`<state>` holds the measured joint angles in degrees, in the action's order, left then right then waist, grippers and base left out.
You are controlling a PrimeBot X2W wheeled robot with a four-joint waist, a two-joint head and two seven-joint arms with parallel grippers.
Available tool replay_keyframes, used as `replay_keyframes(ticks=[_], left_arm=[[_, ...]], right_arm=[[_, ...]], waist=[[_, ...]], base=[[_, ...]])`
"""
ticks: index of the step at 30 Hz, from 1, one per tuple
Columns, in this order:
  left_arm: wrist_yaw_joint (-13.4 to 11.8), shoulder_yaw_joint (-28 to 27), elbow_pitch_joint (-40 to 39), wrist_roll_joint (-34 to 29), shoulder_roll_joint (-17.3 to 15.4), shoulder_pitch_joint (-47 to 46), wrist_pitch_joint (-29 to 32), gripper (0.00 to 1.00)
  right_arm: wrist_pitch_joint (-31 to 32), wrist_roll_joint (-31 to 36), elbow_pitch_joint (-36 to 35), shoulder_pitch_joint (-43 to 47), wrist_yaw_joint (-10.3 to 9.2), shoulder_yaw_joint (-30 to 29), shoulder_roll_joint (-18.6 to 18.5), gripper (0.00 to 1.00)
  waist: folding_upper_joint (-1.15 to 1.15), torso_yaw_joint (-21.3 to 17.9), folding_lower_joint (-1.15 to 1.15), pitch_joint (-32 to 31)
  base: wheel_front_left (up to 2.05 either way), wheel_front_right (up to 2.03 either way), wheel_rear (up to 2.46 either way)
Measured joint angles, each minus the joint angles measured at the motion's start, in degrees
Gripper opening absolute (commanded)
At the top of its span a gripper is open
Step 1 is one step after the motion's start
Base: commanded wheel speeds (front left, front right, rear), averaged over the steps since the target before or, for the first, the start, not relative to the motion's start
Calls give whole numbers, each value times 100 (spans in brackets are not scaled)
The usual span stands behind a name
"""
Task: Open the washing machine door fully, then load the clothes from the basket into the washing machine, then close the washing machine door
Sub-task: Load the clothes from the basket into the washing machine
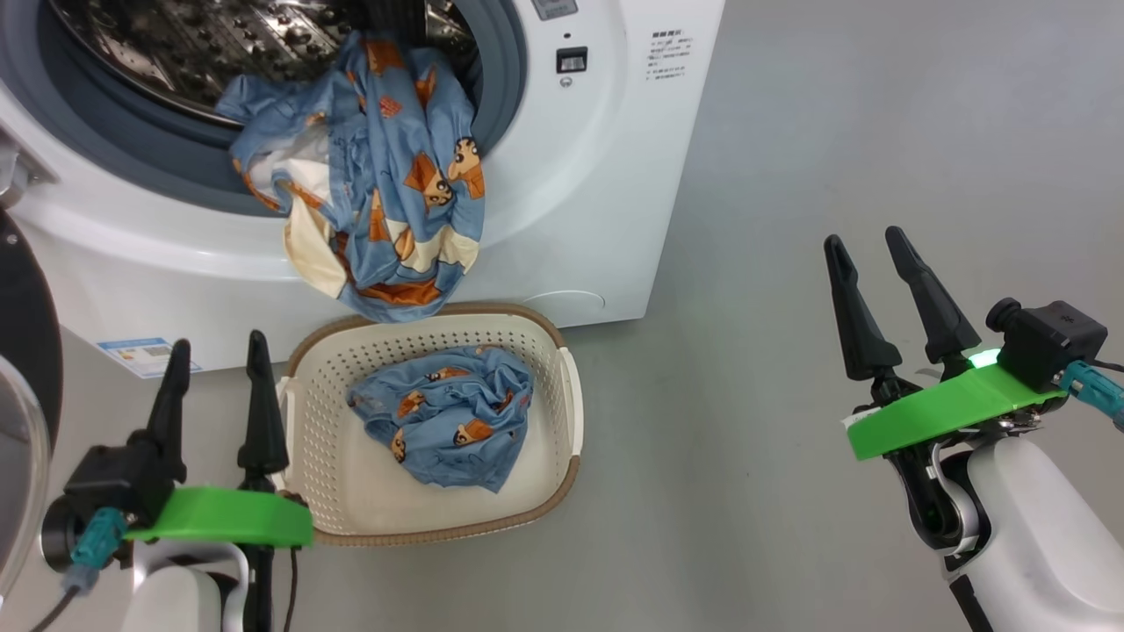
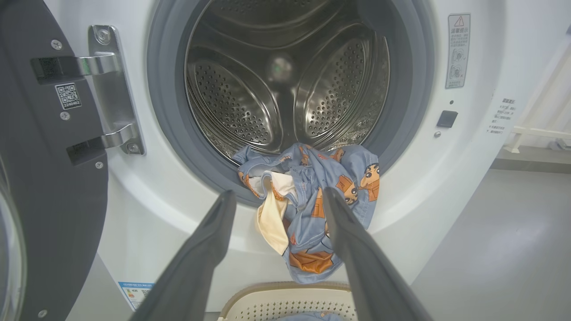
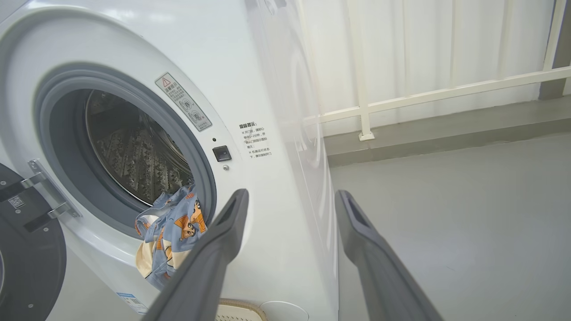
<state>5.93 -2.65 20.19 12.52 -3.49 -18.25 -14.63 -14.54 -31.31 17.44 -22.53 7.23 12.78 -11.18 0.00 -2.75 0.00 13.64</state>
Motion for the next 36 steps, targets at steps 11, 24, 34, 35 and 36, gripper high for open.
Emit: replay_keyframes(ticks=[11,24,34,35,36], left_arm=[[-93,58,-224,-57,88,226,0,100],[-121,60,-330,-59,92,335,0,100],[-121,65,-326,-59,93,333,0,100],[-121,65,-323,-59,93,333,0,100],[-121,66,-321,-59,94,332,0,100]], right_arm=[[0,1,2,102,0,8,-29,100],[0,10,14,103,0,24,-43,100],[0,12,15,103,0,24,-43,100],[0,18,15,103,0,24,-43,100],[0,19,15,103,0,23,-43,100]], waist=[[0,62,0,-95],[0,0,0,-115],[0,-37,0,-79],[0,-40,0,-75],[0,-43,0,-69]], base=[[0,0,0],[0,0,0],[0,0,0],[0,0,0],[0,0,0]])
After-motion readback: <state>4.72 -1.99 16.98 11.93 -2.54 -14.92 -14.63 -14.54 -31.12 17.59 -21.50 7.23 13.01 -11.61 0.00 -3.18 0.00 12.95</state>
